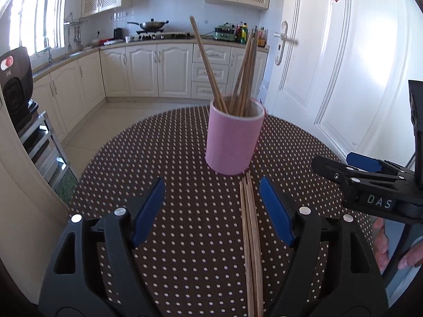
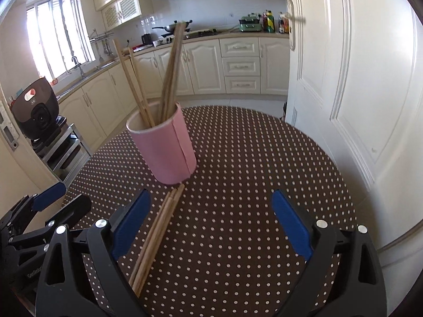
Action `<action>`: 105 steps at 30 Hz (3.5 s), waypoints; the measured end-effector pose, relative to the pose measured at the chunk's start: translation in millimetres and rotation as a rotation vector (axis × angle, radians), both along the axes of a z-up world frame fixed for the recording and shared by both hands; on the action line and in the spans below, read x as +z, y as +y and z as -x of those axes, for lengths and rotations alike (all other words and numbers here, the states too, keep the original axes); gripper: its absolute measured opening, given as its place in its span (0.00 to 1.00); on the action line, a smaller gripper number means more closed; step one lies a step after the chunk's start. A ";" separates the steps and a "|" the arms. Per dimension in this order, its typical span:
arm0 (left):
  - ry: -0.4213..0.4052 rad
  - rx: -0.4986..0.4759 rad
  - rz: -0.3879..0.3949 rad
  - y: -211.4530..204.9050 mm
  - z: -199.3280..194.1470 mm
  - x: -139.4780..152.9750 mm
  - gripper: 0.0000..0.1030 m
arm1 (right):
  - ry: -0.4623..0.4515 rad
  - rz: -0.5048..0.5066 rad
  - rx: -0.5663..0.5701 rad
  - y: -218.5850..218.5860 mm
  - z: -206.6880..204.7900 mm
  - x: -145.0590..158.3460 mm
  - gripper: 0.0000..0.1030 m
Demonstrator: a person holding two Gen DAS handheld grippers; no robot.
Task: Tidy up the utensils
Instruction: 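Move both open tools down to the chopsticks lying on the table, then close the left tool on one chopstick lying on the table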
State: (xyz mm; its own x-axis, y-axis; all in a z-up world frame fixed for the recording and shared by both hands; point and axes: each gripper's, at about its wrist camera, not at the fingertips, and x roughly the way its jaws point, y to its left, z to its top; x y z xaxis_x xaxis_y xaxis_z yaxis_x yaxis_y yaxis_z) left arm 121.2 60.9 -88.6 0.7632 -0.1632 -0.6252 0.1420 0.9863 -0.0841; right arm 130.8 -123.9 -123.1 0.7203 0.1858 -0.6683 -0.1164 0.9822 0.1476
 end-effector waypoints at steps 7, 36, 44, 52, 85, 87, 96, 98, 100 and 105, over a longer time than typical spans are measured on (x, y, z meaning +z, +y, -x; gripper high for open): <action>0.088 -0.011 -0.006 -6.6 -1.3 -27.4 0.71 | 0.066 -0.004 -0.039 -13.7 1.9 -20.3 0.87; 0.143 -0.125 0.015 -49.9 -0.9 -67.9 0.29 | 0.131 -0.055 -0.101 -42.0 38.2 -54.0 0.87; 0.150 -0.140 -0.040 -64.1 -8.7 -70.2 0.26 | 0.146 -0.069 -0.087 -34.4 37.7 -58.0 0.87; 0.199 -0.112 -0.078 -69.4 -26.3 -72.3 0.17 | 0.144 -0.082 -0.093 -39.3 38.8 -59.7 0.87; 0.168 -0.048 0.011 6.1 -34.4 -62.8 0.07 | 0.120 0.084 -0.002 42.1 -1.6 -55.5 0.87; 0.172 -0.050 0.025 9.6 -37.6 -62.3 0.07 | 0.119 0.119 -0.009 50.3 -6.8 -58.5 0.87; 0.193 -0.067 0.073 26.7 -49.5 -69.7 0.07 | 0.098 0.240 -0.079 74.3 -22.8 -67.5 0.86; 0.193 -0.069 0.072 26.0 -50.3 -71.2 0.07 | 0.105 0.232 -0.089 75.4 -27.5 -67.8 0.85; 0.194 -0.074 0.079 25.1 -53.4 -72.1 0.07 | 0.115 0.224 -0.088 75.4 -31.2 -68.9 0.85; 0.191 -0.072 0.089 24.1 -53.2 -74.2 0.07 | 0.137 0.173 -0.073 70.3 -37.8 -67.9 0.85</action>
